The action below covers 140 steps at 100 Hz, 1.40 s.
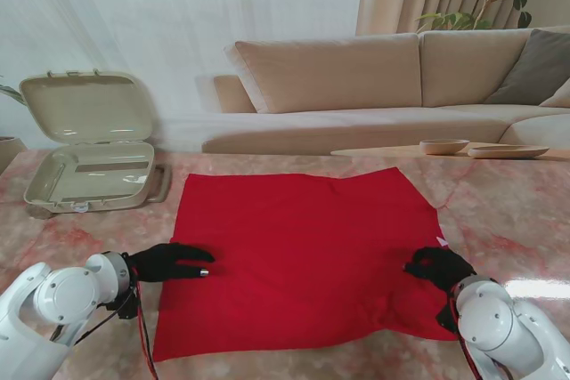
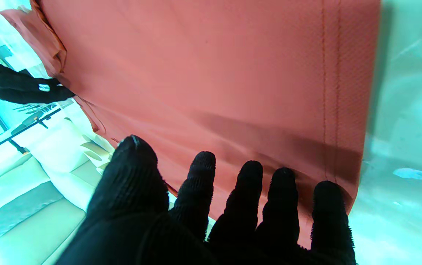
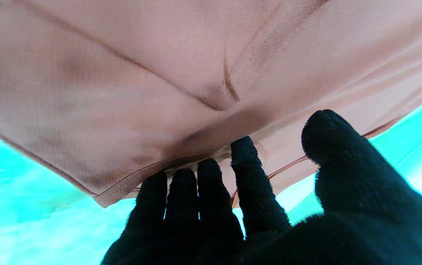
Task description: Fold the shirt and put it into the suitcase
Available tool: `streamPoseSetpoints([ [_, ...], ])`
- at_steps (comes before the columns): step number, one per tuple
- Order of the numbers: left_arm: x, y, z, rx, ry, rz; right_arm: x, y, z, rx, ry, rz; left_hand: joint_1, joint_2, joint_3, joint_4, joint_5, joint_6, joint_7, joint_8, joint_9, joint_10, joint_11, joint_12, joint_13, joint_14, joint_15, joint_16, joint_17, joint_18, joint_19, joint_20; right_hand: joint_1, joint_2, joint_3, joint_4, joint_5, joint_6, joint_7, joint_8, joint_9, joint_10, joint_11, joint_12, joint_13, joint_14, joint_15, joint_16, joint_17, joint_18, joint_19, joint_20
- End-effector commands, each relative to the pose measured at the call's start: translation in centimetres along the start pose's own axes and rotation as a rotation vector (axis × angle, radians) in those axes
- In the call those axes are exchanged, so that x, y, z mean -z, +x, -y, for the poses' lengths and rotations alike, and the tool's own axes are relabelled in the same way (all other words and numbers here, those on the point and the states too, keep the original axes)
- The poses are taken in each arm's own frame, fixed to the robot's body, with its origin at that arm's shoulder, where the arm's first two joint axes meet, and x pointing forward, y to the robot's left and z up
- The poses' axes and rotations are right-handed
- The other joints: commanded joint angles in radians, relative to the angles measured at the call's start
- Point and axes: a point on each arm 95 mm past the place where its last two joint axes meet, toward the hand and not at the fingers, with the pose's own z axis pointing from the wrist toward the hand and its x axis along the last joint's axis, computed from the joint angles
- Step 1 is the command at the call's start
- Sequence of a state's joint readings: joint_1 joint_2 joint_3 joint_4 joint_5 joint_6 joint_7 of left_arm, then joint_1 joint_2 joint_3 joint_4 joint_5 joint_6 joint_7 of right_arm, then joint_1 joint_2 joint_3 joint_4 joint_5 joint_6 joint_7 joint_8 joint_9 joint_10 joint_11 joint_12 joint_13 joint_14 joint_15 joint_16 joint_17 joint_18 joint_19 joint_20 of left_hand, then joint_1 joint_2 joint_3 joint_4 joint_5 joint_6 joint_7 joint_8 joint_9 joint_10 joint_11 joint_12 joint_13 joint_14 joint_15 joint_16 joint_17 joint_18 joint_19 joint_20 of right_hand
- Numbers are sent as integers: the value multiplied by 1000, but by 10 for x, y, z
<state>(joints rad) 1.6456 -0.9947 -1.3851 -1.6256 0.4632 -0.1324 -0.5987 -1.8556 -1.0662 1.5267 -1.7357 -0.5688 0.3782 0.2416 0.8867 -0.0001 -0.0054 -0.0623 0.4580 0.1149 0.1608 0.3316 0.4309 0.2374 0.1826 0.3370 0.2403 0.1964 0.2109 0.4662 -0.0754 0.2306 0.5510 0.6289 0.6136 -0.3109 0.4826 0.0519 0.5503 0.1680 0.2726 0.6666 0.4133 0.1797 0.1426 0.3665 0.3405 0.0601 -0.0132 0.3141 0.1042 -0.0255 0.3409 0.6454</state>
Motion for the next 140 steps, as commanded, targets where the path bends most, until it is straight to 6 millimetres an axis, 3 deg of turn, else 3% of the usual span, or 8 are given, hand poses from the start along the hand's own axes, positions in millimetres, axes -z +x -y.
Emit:
streamPoseSetpoints([
  [1, 2, -11, 0, 20, -2, 33, 6, -25, 37, 1, 139, 72, 11, 31, -37, 14, 1, -16, 4, 3, -2, -9, 0, 5, -15, 107, -43, -24, -14, 46, -33, -28, 3, 22, -21, -14, 3, 7, -1, 11, 79, 121, 103, 43, 51, 185, 122, 20, 81, 288, 115, 39],
  [49, 2, -17, 3, 36, 45, 32, 33, -16, 39, 56, 210, 42, 14, 25, -37, 13, 10, -15, 13, 4, 6, -7, 8, 5, -14, 101, -44, -35, -12, 49, -32, -26, 18, 59, -63, -14, -9, 11, -7, 11, 75, 118, 89, 47, 44, 178, 117, 23, 79, 275, 124, 46],
  [80, 14, -15, 4, 15, 53, 31, 45, -16, 37, 78, 209, 33, 20, 24, -36, 13, 11, -16, 13, 3, 9, -8, 6, 4, -15, 100, -46, -41, -12, 52, -30, -26, 23, 61, -77, -8, -20, 10, -12, 10, 72, 120, 87, 48, 38, 181, 113, 23, 72, 276, 125, 50],
  [105, 20, -9, 15, 28, 120, 17, 41, -8, 18, 96, 100, -27, 21, 23, -37, 13, 15, -16, 14, 2, 15, -8, 6, 3, -8, 104, -43, -43, -10, 53, -27, -27, 21, 48, -78, -3, -19, 6, -10, 12, 81, 121, 85, 49, 45, 186, 116, 25, 77, 287, 130, 52],
  [140, 12, 18, 45, 31, 248, -25, 29, 30, -14, 142, -94, -203, 24, 21, -37, 12, 31, -11, 17, 2, 32, -4, 8, 5, 11, 110, -32, -38, -4, 60, -10, -26, 13, 26, -68, -1, 10, 2, 1, 14, 102, 114, 86, 52, 94, 190, 141, 38, 95, 303, 149, 56],
])
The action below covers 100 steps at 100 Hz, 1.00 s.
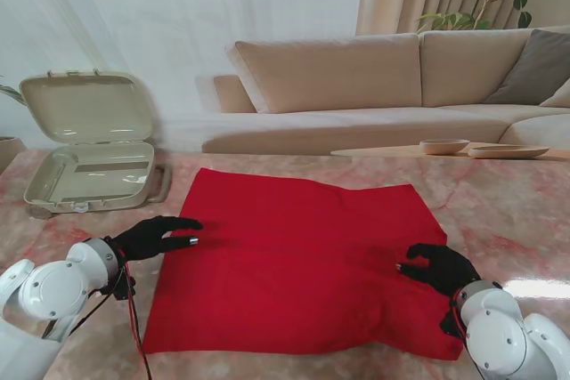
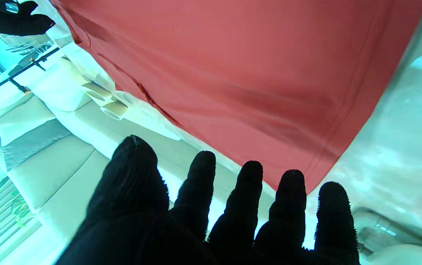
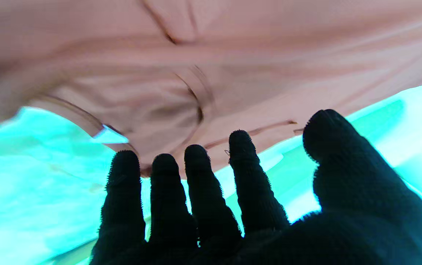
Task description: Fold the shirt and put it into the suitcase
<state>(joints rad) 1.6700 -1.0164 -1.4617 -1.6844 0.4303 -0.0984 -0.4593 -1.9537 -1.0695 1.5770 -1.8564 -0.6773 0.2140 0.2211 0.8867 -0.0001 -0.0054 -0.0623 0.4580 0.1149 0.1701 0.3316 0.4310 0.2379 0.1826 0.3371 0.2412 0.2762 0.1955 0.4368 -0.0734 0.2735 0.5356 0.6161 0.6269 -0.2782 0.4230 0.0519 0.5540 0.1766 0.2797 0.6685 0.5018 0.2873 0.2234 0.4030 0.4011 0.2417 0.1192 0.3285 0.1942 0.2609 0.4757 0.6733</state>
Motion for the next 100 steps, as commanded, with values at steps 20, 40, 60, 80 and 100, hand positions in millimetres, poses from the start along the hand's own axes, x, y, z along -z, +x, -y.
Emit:
streamPoseSetpoints([
  [20, -25, 28, 19, -47, 68, -41, -18, 19, -24, 39, -101, -96, 36, -3, -35, 13, 27, -11, 7, 0, 32, -9, 8, 5, 27, 33, -8, -4, -2, 28, 20, -11, 7, -37, 3, -1, 12, -5, -4, 11, 19, 1, 9, 18, 51, -2, 21, 33, 12, 14, 25, 26],
  [40, -53, 36, 26, -129, 132, -46, -40, 23, -32, 55, -153, -129, 76, -56, -29, 16, 4, -13, 6, 0, 24, -17, 20, 9, 51, 34, 6, 6, 16, 41, 57, 0, 21, -91, 25, 3, 6, -5, -1, 13, 9, -7, 25, 22, 48, -25, 15, 30, 7, 12, 28, 18],
  [60, -77, 42, 32, -235, 155, -19, -63, 25, -36, 65, -177, -128, 87, -75, -29, 16, -27, 1, -1, -5, -17, -21, 20, 5, 31, 25, 0, 5, 9, 36, 75, 2, 26, -160, 85, 3, -13, 0, 0, 18, -15, -9, 61, 22, 37, -38, 7, 13, -2, 4, 22, -7],
  [80, -101, 41, 40, -314, 173, -3, -83, 28, -44, 111, -144, -131, 108, -94, -25, 16, -77, 39, -26, -21, -59, -23, 32, 3, 16, 0, -7, -1, 5, 25, 89, -2, -30, -271, 293, -64, -24, 1, -1, 22, -34, -11, 79, 8, 23, -51, 3, -3, -9, -1, 31, -36],
  [100, -116, 39, 47, -388, 154, 15, -103, 33, -54, 172, -118, -135, 112, -99, -25, 16, -98, 45, -36, -31, -81, -23, 43, 0, 3, -4, -9, -6, 3, 19, 87, -14, -55, -332, 368, -82, -56, 14, -25, 12, -63, -15, 89, 4, 1, -63, -8, -21, -15, -6, 25, -51],
])
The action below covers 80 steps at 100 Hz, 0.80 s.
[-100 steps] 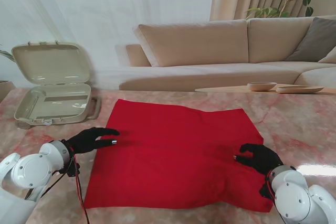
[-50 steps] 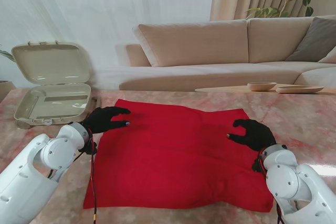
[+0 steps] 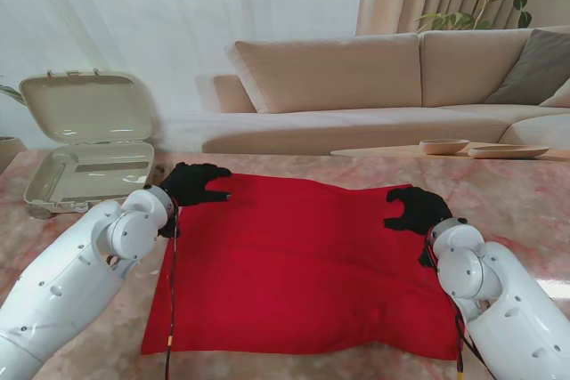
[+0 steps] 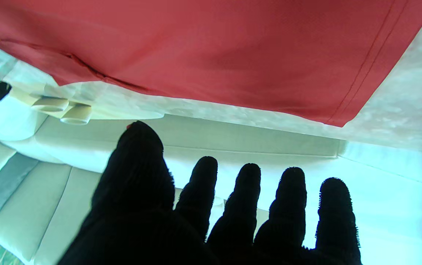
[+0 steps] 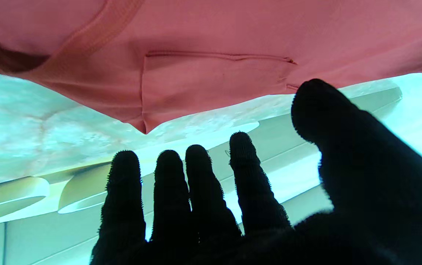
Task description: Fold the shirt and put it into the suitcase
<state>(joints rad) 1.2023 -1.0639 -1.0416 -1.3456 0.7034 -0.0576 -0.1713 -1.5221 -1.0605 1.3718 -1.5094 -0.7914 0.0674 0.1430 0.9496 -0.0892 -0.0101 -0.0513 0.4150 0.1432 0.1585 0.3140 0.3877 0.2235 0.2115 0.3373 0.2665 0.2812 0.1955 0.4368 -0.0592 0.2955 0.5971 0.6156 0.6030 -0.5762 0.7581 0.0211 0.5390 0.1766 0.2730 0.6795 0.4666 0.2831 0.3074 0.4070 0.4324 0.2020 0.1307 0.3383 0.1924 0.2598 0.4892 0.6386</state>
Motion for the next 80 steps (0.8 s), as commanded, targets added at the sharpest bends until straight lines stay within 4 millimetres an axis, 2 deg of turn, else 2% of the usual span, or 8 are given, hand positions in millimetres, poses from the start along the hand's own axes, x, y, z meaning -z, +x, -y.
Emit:
streamPoseSetpoints([
  [1, -5, -2, 5, -24, 9, 4, -7, 0, -7, -10, 1, 0, 49, -10, -20, 5, -58, 18, -25, -14, -40, -8, 15, 0, -25, -8, -10, -7, -12, -3, 25, -14, -31, -35, 34, -51, -41, 14, -19, 1, -29, -11, 5, 0, -32, -24, -20, -32, -14, -5, 11, -17],
  [33, -31, -5, 4, -68, 12, 27, -42, 1, -4, 5, 14, 4, 63, -23, -16, 7, -70, 24, -26, -20, -66, -6, 23, -6, -56, -7, -13, -13, -24, -20, 18, -31, -32, -48, 70, -57, -77, 26, -35, -3, -75, -11, 27, -1, -74, -40, -30, -53, -21, -13, 10, -25],
  [42, -39, -7, 2, -78, 32, 39, -52, 0, -2, 9, 15, 0, 68, -25, -17, 7, -69, 26, -20, -21, -77, -8, 28, -11, -89, -12, -23, -24, -24, -31, -36, -67, -30, -51, 78, -58, -90, 37, -41, -3, -102, -15, 29, -5, -84, -40, -29, -58, -23, -16, 10, -27],
  [72, -63, -14, -1, -99, 9, 56, -76, -4, 0, -4, 26, 13, 72, -28, -16, 7, -84, 24, -22, -25, -94, -6, 30, -13, -108, -14, -27, -29, -27, -38, -60, -70, -33, -44, 82, -59, -101, 39, -48, 0, -118, -16, 42, -10, -98, -46, -18, -65, -27, -14, 13, -31],
  [80, -70, -16, -1, -118, -2, 53, -81, -4, 1, -10, 31, 17, 67, -19, -17, 6, -71, 13, -12, -22, -109, -7, 27, -16, -142, -16, -39, -36, -32, -48, -107, -84, -35, -41, 82, -59, -98, 39, -46, 2, -121, -16, 46, -10, -103, -44, -16, -67, -28, -14, 14, -31],
])
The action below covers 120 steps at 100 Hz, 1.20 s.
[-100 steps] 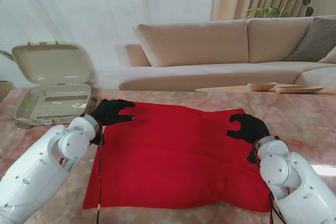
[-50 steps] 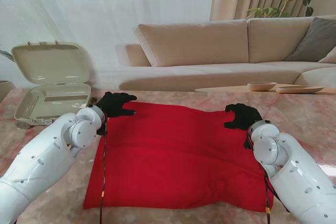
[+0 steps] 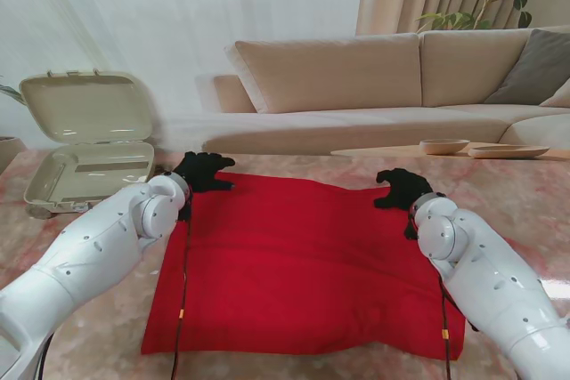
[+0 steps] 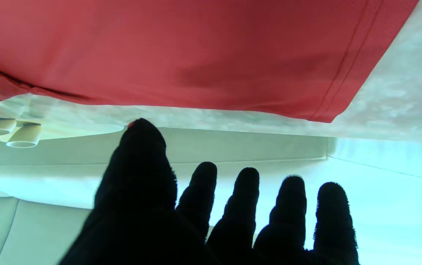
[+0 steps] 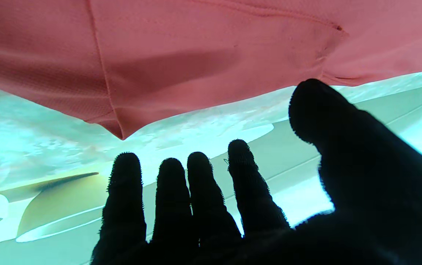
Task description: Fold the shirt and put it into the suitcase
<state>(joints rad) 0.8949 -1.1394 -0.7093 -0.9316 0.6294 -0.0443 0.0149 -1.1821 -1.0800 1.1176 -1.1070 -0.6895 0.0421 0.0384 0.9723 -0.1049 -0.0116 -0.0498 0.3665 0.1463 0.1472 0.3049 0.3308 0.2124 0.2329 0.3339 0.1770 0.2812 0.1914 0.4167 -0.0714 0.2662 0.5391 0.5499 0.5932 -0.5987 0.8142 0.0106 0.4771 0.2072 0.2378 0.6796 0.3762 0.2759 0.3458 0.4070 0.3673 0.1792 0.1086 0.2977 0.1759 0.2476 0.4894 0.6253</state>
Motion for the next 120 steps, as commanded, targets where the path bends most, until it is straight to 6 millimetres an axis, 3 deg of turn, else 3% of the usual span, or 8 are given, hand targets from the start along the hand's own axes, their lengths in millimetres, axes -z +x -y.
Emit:
streamPoseSetpoints([
  [1, -8, 2, 7, -23, 11, -13, -5, 1, 0, -13, 12, 4, 45, -3, -15, 5, -21, 10, 1, -12, -55, 4, 4, -13, -57, -15, -37, -17, -22, -19, -54, -20, -26, -18, 26, -49, -37, 9, -11, 2, -31, -9, 7, -11, -40, -22, 6, -27, -11, -2, 14, -18],
  [37, -29, 3, 14, -70, -29, -30, -24, -5, 7, -41, 30, 32, 39, 1, -17, 4, -29, 5, 4, -11, -70, 3, 3, -16, -81, -15, -39, -19, -23, -24, -116, 4, -27, -17, 32, -48, -41, 10, -13, 6, -53, -12, 17, -14, -80, -33, 1, -40, -34, -14, 17, -18],
  [96, -45, -5, -8, -43, -145, 7, -32, -12, 19, -76, 75, 62, 31, 12, -17, 5, -74, -39, -18, -17, -65, 4, -1, -16, -60, -13, -37, -16, -22, -11, -149, 42, -37, 3, 19, -49, -27, 5, -7, 12, -44, -11, 27, -18, -77, -32, 11, -49, -45, -22, 14, -26],
  [103, -45, -6, -10, -42, -152, 9, -32, -13, 21, -79, 81, 65, 33, 10, -17, 5, -75, -42, -18, -17, -57, 3, 2, -15, -44, -13, -30, -11, -20, -9, -141, 54, -36, 4, 17, -49, -23, 3, -5, 13, -42, -11, 27, -19, -72, -28, 13, -48, -45, -21, 12, -27],
  [108, -45, -6, -11, -42, -157, 9, -31, -13, 22, -77, 88, 66, 34, 8, -17, 4, -71, -39, -12, -12, -36, 6, 8, -10, -8, -10, -13, 6, -22, -3, -97, 100, -35, 4, 16, -49, -21, 3, -5, 13, -38, -9, 27, -19, -63, -25, 17, -46, -43, -19, 11, -28],
  [120, -45, -7, -13, -33, -166, 11, -30, -14, 25, -78, 97, 69, 40, 5, -16, 4, -52, -31, 5, -2, 17, 5, 29, 3, 67, -10, 21, 38, -15, 3, -26, 146, -33, 4, 15, -48, -18, 2, -3, 13, -31, -7, 26, -20, -42, -17, 30, -38, -38, -16, 8, -30],
])
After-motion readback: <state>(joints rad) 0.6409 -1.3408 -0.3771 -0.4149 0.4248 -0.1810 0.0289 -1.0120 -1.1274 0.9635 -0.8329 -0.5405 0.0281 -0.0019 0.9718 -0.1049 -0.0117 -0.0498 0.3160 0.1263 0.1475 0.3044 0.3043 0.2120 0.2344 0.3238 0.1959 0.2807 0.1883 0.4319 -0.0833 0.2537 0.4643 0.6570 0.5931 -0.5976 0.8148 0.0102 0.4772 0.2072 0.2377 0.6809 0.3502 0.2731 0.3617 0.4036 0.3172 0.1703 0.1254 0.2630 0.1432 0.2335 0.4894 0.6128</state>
